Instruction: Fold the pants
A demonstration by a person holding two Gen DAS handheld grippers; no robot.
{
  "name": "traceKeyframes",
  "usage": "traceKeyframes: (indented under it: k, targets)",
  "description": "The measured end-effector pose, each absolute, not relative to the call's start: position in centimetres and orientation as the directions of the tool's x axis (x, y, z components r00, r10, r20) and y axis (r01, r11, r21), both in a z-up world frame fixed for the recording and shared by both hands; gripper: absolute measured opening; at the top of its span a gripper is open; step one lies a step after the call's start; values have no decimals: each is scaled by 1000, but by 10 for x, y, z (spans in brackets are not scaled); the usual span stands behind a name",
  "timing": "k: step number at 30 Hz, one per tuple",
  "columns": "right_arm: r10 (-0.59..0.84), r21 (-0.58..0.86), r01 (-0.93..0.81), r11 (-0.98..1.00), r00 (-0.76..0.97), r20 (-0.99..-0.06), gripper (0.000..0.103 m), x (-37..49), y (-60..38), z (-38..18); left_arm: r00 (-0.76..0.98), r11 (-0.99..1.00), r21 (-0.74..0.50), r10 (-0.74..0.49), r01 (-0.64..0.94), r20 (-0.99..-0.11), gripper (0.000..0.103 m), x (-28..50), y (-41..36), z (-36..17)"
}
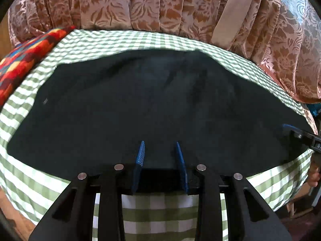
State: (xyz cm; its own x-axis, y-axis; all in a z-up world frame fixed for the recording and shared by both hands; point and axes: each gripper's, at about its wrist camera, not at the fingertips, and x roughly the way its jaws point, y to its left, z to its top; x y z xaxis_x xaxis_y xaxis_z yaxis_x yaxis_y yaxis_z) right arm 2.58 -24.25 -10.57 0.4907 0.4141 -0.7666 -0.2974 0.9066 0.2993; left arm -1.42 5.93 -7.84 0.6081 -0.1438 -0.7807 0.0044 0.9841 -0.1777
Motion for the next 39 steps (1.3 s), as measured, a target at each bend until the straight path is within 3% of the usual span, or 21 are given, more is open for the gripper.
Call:
traceKeyframes:
  k: [2,10,16,18,23,26,27,29,34,39]
  targets:
    - [398,305,-262,916,488,-777,53,17,-265,-118,607,982,-188,-147,-5,-781,31,-14,62,-78]
    - [459,433,-187,882,550,-697,54,6,-319,-100,632,966,-250,-230,59,-740,31,-3,36,-51]
    - [284,469,90,879,692,-664,54,8,-429,-81,614,948,-249,-318,197,-722,31,7,-11,-43]
    - [188,449,187,874,722,-666,55,5,-466,-77,599,939,-251,-344,236,-723,41,13,-25,-44]
    - [44,440,364,821,728,-684,56,11,-544,-78,566,929,-220,-357,298,-743,41,24,-52,-50]
    - [4,421,467,778,666,-746,47,21,-578,-100,541,938,-188,-323,291,-777,41,32,-61,-60]
    - [11,425,481,767,652,-758,42,26,-586,-108,533,944,-168,-301,283,-791,41,34,-64,-63]
    - [0,412,460,787,668,-744,42,26,-589,-113,532,951,-143,-273,273,-802,41,35,-68,-66]
    - [-29,362,433,826,673,-739,55,14,-572,-98,552,962,-69,-209,264,-807,41,32,-77,-66]
    - [-10,419,408,811,725,-688,58,-11,-557,-74,590,961,-28,-191,274,-785,41,27,-80,-60]
